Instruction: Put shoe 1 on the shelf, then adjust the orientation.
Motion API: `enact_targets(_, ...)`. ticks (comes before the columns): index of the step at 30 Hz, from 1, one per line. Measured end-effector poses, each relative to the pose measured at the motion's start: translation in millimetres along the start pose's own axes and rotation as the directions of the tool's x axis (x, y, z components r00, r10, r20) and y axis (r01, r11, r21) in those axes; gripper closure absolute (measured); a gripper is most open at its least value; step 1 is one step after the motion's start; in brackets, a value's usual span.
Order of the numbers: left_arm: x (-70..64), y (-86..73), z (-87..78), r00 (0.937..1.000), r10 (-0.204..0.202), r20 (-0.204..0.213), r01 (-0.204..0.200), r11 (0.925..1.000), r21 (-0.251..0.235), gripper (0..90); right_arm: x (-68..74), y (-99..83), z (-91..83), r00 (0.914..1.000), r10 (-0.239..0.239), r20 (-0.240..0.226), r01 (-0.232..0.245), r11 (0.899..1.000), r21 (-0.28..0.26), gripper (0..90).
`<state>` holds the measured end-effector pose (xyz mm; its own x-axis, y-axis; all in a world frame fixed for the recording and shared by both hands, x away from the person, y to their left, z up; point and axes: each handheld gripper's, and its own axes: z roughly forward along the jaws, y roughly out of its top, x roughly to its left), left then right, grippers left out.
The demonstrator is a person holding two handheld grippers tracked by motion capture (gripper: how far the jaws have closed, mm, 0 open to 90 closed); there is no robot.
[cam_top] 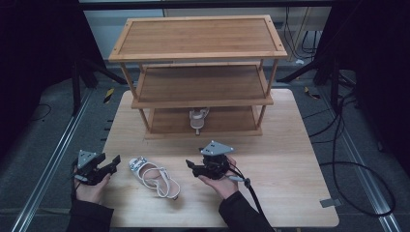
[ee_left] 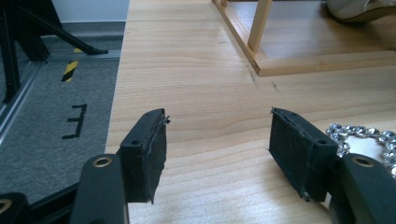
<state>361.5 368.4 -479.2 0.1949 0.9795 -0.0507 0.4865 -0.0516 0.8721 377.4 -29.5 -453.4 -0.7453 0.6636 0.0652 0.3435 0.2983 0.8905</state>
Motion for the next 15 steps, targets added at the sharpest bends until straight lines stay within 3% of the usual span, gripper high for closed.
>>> enact_targets(3,-0.5,-0.4,0.3,1.0,0.004,-0.003,-0.004,1.0,0.004,35.0,7.2,0.1,-3.0,0.9998,-0.011,-0.017,0.011,1.0,0.0,29.2)
enact_targets(8,2.0,0.0,-1.4,0.9998,-0.018,-0.013,0.017,0.9998,-0.008,34.4,36.2,-0.4,-10.2,0.9936,-0.015,-0.112,0.014,1.0,-0.009,20.1)
enact_targets(10,2.6,0.3,-1.6,0.9997,-0.017,-0.016,0.017,0.9998,-0.009,34.4,42.1,-1.2,-10.4,0.9919,-0.016,-0.126,0.015,1.0,-0.01,18.5)
enact_targets(11,3.0,0.6,-1.5,0.9996,-0.019,-0.02,0.018,0.9998,-0.011,34.3,53.3,-2.5,-9.1,0.9862,-0.029,-0.163,0.029,1.0,-0.002,15.5)
enact_targets(13,3.7,0.8,-1.6,0.9995,-0.024,-0.02,0.023,0.9996,-0.014,34.3,58.8,-3.2,-7.4,0.9838,-0.037,-0.175,0.038,0.999,0.001,14.3)
enact_targets(15,4.8,0.8,-3.2,0.9993,-0.028,-0.024,0.028,0.9995,-0.015,33.9,73.4,-6.8,-0.6,0.9776,-0.05,-0.204,0.052,0.999,0.006,12.5)
